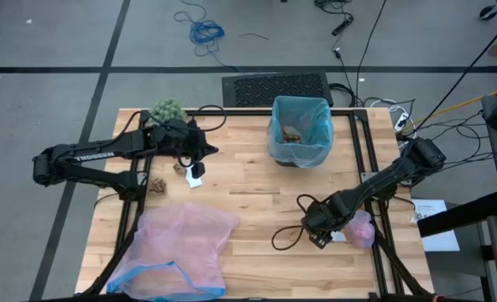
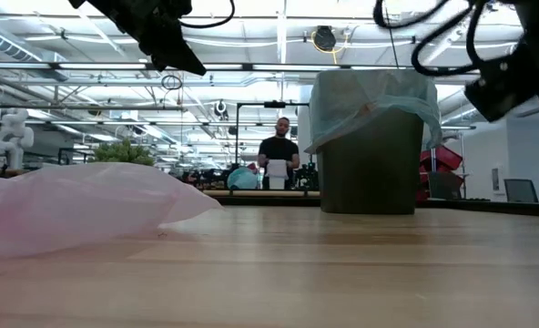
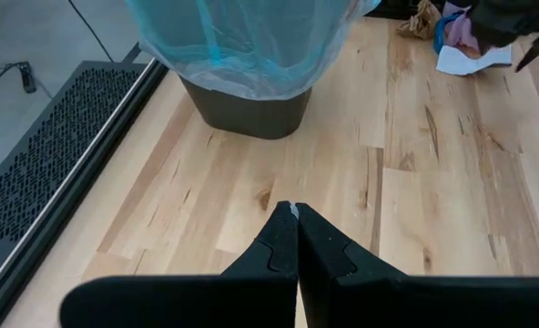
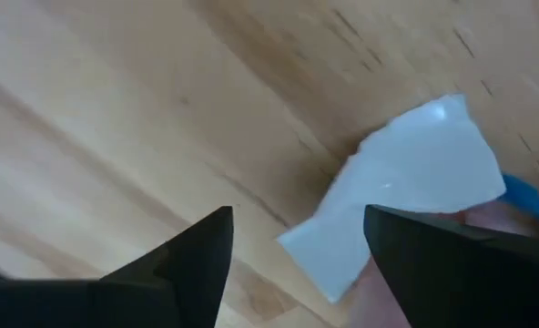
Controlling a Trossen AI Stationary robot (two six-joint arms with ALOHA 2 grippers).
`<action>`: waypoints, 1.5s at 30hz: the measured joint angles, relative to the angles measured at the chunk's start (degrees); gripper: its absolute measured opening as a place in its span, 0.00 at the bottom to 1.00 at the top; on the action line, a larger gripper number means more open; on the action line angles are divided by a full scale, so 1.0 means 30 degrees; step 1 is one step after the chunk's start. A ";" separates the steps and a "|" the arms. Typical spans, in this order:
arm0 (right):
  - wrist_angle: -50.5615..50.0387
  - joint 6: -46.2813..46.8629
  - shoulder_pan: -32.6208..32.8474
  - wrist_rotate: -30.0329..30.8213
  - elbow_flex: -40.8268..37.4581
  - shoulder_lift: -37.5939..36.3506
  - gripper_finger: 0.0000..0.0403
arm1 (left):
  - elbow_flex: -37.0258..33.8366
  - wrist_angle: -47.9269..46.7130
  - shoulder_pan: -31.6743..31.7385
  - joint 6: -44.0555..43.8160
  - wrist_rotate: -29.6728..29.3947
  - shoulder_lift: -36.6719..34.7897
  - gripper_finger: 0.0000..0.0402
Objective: Place trash/remove bag and relplace
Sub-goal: Put the white paper into the trash bin
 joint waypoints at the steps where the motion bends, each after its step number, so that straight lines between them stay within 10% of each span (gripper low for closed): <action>1: 0.0055 0.0203 0.0000 -0.0113 -0.0262 0.0000 0.57 | 0.0000 -0.0001 0.0000 0.0000 0.0000 -0.0007 0.00; 10: 0.1523 0.0141 0.0000 -0.0969 -0.1098 0.0000 0.07 | 0.0000 0.0006 -0.0004 0.0006 0.0000 -0.0004 0.00; 15: 0.2429 -0.0749 -0.0208 -0.1646 0.0100 0.0000 0.00 | 0.0000 0.0049 0.0000 0.0005 0.0007 -0.0002 0.00; 31: 0.0062 -0.9123 -0.2154 0.2976 0.7848 -0.0386 0.03 | 0.0000 -0.0238 -0.0007 -0.0007 0.0012 -0.0001 0.00; 45: 0.4602 -1.4332 0.0860 0.2090 0.6089 0.2594 0.48 | 0.0000 -0.0370 -0.0007 0.0133 0.0020 0.0232 0.00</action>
